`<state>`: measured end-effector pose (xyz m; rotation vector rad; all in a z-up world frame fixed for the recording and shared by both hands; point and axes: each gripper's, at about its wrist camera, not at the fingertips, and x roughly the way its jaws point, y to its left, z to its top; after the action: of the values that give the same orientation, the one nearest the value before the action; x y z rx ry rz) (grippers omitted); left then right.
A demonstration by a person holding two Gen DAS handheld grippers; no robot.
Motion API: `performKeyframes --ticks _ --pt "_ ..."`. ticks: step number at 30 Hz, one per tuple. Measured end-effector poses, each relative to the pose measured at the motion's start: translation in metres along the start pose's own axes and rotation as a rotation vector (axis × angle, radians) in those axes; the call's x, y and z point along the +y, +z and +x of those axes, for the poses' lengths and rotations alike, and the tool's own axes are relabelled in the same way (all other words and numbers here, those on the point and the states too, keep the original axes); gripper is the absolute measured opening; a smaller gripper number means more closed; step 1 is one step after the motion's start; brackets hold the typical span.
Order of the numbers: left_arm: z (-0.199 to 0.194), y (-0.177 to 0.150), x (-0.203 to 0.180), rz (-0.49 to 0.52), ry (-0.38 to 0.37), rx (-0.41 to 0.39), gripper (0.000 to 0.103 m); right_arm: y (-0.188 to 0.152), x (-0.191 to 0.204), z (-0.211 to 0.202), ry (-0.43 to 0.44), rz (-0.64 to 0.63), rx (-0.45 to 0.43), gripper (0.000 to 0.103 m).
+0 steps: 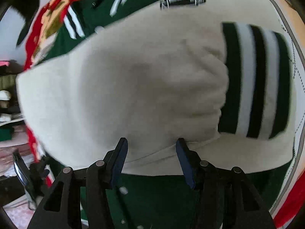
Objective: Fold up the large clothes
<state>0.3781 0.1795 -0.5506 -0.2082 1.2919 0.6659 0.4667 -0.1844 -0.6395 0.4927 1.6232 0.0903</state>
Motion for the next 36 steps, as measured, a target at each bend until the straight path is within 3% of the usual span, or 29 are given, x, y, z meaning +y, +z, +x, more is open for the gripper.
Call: performKeyframes --ticks 2,6,9,12,13,14,15,16,19,20,21,25,27,28,30,34,36 --pt "-0.029 0.000 -0.003 0.010 -0.052 -0.049 0.103 -0.004 -0.008 -0.041 0.055 0.040 -0.136 0.055" --pt "-0.054 0.027 -0.045 0.079 -0.091 -0.168 0.103 -0.009 -0.046 -0.086 0.013 0.158 -0.301 0.055" --pt "-0.021 0.062 -0.085 0.141 -0.060 -0.141 0.103 0.001 -0.083 -0.080 -0.004 0.259 -0.307 0.057" --pt "0.021 0.090 -0.114 0.195 0.039 -0.116 0.101 0.019 -0.101 -0.053 -0.006 0.277 -0.268 0.058" --pt "0.034 0.097 -0.118 0.211 0.053 -0.098 0.101 0.025 -0.105 -0.047 0.001 0.264 -0.256 0.053" --pt "0.041 0.099 -0.120 0.220 0.055 -0.085 0.101 0.028 -0.111 -0.039 0.007 0.244 -0.240 0.025" --pt "0.047 0.102 -0.120 0.225 0.049 -0.082 0.103 0.028 -0.117 -0.036 -0.050 0.246 -0.233 0.014" --pt "0.050 0.104 -0.119 0.232 0.041 -0.085 0.103 0.026 -0.118 -0.038 -0.052 0.247 -0.241 0.006" --pt "0.048 0.103 -0.121 0.269 0.050 -0.106 0.103 0.018 -0.128 -0.049 -0.103 0.290 -0.276 0.000" --pt "0.045 0.103 -0.123 0.281 0.059 -0.110 0.103 0.016 -0.135 -0.047 -0.153 0.298 -0.268 0.000" --pt "0.039 0.102 -0.124 0.288 0.062 -0.115 0.103 0.014 -0.142 -0.040 -0.134 0.303 -0.229 0.000" --pt "-0.012 0.074 -0.108 0.304 0.018 -0.188 0.103 -0.013 -0.132 -0.062 -0.037 0.286 -0.189 0.003" --pt "-0.038 0.044 -0.093 0.331 0.014 -0.221 0.103 -0.041 -0.112 -0.078 -0.018 0.229 -0.192 0.015" --pt "-0.049 0.020 -0.083 0.358 0.007 -0.211 0.103 -0.051 -0.106 -0.080 -0.007 0.212 -0.181 0.035" --pt "-0.055 -0.021 -0.068 0.413 0.006 -0.168 0.103 -0.095 -0.076 -0.073 0.010 0.141 -0.109 0.060" --pt "-0.038 -0.117 -0.041 0.555 0.056 -0.020 0.103 -0.178 -0.032 -0.017 0.036 0.070 0.103 0.063" --pt "-0.023 -0.149 -0.030 0.588 0.066 0.065 0.103 -0.221 -0.018 0.027 0.031 0.080 0.217 0.063"
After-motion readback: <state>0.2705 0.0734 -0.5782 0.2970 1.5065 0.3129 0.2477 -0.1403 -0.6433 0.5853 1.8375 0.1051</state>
